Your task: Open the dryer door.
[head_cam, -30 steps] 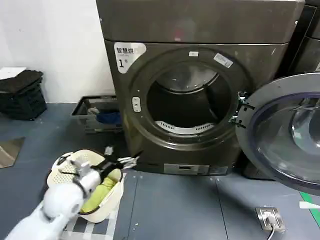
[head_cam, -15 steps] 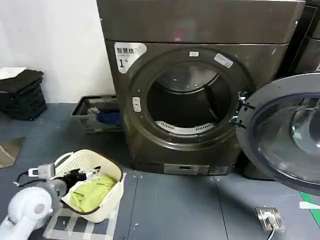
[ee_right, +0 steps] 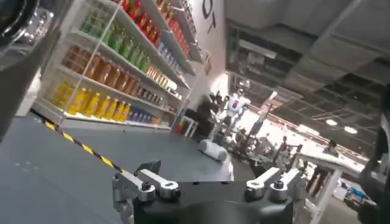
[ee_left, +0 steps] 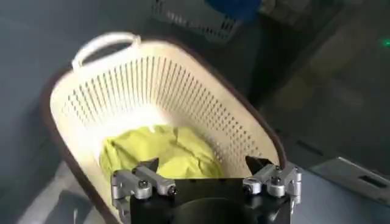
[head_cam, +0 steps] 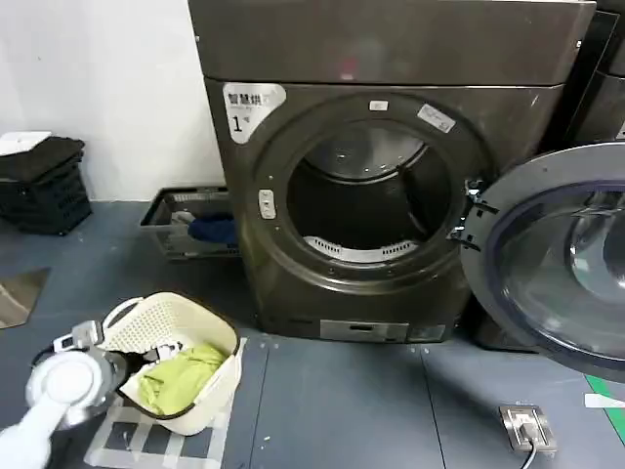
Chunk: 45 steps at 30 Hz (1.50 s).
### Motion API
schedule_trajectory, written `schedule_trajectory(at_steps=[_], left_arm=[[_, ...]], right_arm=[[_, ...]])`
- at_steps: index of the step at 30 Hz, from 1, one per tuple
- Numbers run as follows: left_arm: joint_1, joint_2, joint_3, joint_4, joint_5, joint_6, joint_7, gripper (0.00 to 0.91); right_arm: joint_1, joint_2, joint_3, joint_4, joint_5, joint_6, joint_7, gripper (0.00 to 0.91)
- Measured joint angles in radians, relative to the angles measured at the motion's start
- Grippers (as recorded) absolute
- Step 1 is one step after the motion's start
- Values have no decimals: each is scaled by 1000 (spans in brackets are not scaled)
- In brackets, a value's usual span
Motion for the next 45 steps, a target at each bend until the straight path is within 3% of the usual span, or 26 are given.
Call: schedule_trajectory(at_steps=[17,45], left_arm=[[-20,22,35,-4,-155,-1,-137,907],[-16,37,24,-15,-179,0,-147,907]], right_arm=[[-2,0,4,-2,14,59,-28,907],[-3,0,1,-10,23,69,-29,907]])
